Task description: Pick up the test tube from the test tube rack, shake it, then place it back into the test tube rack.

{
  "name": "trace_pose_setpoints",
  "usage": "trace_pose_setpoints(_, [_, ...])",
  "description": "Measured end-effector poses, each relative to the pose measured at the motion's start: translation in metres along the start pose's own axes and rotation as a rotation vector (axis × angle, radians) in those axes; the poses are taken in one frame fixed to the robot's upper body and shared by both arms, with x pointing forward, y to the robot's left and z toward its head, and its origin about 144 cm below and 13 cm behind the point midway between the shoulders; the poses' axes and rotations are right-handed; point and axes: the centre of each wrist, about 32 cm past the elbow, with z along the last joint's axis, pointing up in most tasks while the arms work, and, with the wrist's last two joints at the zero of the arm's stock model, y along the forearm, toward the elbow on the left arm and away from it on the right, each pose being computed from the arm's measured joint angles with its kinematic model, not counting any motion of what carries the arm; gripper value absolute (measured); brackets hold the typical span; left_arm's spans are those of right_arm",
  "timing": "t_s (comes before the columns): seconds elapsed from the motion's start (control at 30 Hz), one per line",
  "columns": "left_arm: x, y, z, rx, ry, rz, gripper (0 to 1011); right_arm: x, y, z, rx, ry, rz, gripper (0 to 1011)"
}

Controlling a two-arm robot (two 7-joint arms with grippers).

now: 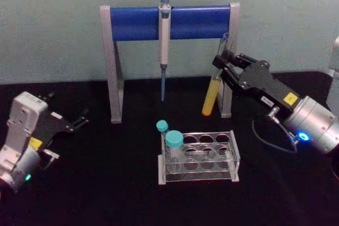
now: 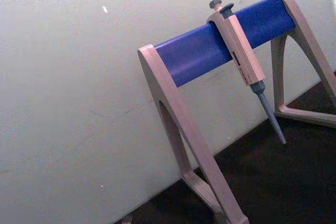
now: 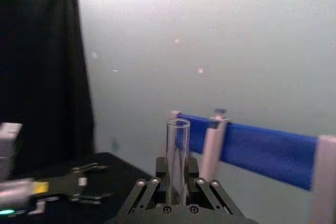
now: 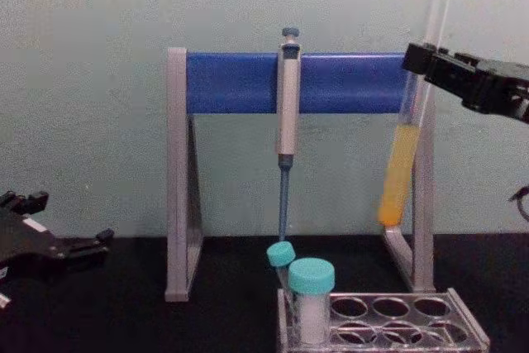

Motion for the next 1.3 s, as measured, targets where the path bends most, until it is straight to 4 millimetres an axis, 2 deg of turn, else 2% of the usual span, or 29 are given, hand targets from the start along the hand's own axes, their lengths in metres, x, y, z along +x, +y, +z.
trace_pose_setpoints(0.37, [0.0,0.0,0.0,0.0,0.0,0.0,1001,0.006,-0.017,0.01,-0.061,0.096,0.101,229])
trace_pose_setpoints(0.7, [0.0,0.0,0.0,0.0,0.0,0.0,1001,0.005,-0.031,0.024,-0.161,-0.096,0.005,229])
trace_pose_setpoints(1.0, [0.0,0.0,0.0,0.0,0.0,0.0,1001,-0.002,-0.024,0.018,-0.132,-0.199,-0.088,229])
trace_pose_setpoints(1.3, [0.0,0.0,0.0,0.0,0.0,0.0,1001,-0.004,-0.009,0.0,-0.03,-0.143,-0.108,229])
